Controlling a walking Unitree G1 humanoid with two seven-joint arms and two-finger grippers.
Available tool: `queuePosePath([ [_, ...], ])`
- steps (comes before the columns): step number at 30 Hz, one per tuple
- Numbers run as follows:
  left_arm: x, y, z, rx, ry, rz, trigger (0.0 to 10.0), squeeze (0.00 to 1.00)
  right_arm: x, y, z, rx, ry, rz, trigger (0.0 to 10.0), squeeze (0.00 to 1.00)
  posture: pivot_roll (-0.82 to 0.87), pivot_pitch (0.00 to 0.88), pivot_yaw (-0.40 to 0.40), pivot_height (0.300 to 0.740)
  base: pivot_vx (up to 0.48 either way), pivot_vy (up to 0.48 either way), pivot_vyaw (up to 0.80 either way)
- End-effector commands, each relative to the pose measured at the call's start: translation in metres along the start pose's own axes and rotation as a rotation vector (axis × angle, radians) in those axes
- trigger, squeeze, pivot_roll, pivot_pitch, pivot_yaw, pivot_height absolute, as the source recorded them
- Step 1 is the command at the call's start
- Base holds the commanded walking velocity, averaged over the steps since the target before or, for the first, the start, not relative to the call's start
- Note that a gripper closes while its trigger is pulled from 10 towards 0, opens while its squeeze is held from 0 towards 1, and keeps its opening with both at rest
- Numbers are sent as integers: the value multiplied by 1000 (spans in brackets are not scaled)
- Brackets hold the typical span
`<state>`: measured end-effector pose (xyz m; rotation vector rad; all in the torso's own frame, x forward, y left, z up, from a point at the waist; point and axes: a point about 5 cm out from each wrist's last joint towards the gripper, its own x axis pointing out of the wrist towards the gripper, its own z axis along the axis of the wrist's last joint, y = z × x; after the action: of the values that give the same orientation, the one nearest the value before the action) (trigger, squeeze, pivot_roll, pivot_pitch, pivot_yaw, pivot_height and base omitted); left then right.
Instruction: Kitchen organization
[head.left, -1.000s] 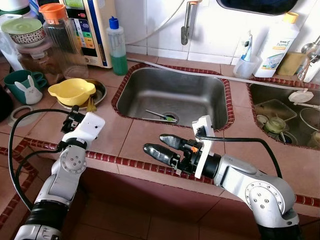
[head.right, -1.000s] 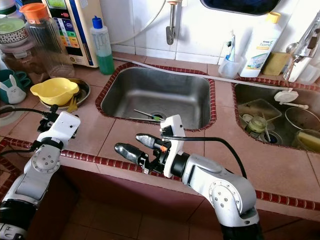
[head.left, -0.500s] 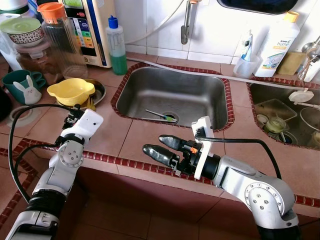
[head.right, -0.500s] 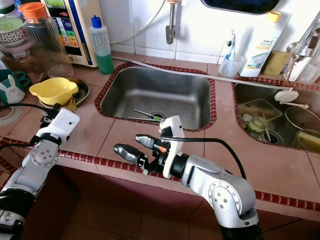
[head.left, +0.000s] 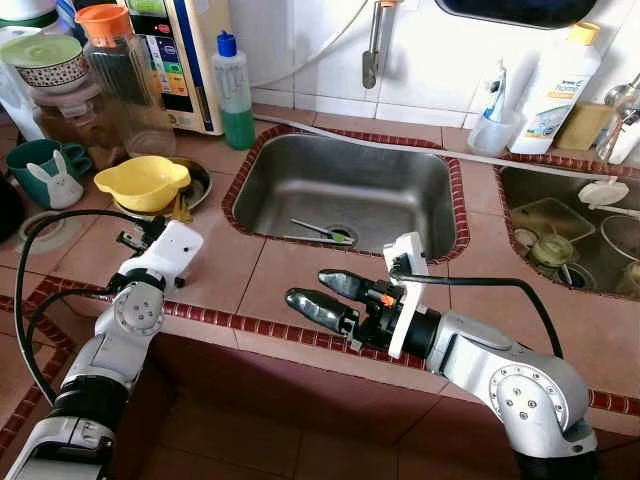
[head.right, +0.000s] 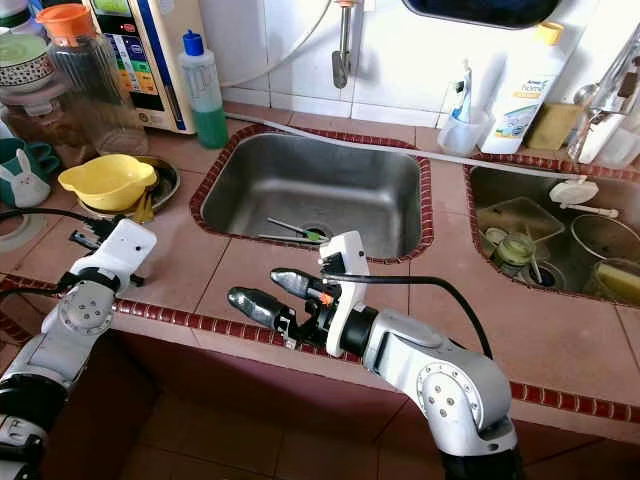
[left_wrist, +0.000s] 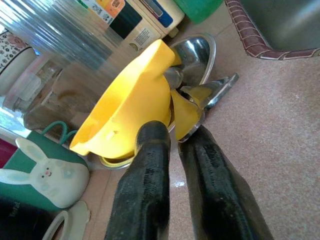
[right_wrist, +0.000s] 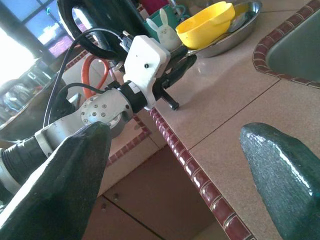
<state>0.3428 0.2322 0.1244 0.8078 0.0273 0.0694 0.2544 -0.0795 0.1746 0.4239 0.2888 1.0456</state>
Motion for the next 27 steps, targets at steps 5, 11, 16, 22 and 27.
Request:
queuePosePath([
  [5,2,3,5,9,-25,0,0,0,0,3,3,-21,-10,4,10000,0,2,92,21,740,0,0,0],
  [11,-3,1,7,7,-33,7,0,0,1,3,2,-19,-14,3,10000,0,4,94,24,740,0,0,0],
  [16,-7,1,12,10,-50,38,0,0,1,3,3,-20,-12,10,10000,0,8,95,22,740,0,0,0],
  [22,-9,3,17,16,-69,50,0,0,0,3,3,-36,3,24,10000,0,8,94,25,740,0,0,0],
  [27,-10,6,21,29,-81,51,0,0,-7,0,2,-77,55,41,10000,0,5,93,30,740,0,0,0],
])
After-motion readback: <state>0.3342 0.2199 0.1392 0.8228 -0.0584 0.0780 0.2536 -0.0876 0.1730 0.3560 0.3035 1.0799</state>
